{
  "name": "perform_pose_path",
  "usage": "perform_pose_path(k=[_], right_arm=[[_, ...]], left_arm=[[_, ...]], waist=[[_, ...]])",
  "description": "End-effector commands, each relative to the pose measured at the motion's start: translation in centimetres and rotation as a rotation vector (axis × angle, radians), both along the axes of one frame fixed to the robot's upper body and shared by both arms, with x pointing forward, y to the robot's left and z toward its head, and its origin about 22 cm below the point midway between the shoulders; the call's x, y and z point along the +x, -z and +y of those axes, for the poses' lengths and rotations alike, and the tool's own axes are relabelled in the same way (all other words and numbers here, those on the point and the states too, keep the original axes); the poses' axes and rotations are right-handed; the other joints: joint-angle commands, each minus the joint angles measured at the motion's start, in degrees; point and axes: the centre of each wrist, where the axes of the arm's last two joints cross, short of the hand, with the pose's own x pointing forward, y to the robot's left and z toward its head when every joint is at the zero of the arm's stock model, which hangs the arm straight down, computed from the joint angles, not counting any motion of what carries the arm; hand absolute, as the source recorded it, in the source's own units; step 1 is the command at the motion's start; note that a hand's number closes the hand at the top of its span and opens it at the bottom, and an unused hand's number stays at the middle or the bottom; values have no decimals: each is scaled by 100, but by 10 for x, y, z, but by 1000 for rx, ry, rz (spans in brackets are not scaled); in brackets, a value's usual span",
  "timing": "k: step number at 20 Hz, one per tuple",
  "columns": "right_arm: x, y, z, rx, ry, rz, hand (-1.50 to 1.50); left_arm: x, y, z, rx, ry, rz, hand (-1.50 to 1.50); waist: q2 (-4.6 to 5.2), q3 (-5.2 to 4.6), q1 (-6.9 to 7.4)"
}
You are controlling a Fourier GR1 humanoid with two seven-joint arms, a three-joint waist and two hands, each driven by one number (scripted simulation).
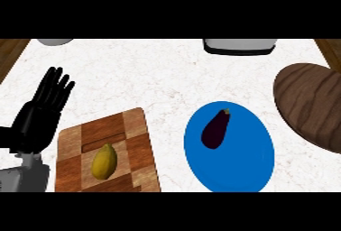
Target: Pick the bell pepper from the plate and place it in the bowl
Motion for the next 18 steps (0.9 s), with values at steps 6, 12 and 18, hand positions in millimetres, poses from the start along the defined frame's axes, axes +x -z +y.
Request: perform_pose_path(k=[6, 12, 18], right_arm=[[80, 43, -2, -10, 6, 50, 150], [76, 97, -29, -30, 56, 250, 150], [94, 105, -22, 159, -35, 397, -150]], left_arm=[[-4, 0, 7, -4, 19, -22, 0], [11, -3, -10, 12, 18, -19, 0], [14, 1, -6, -5, 31, -16, 0]], waist=[[27, 1, 125], [64, 10, 124], [101, 17, 215]])
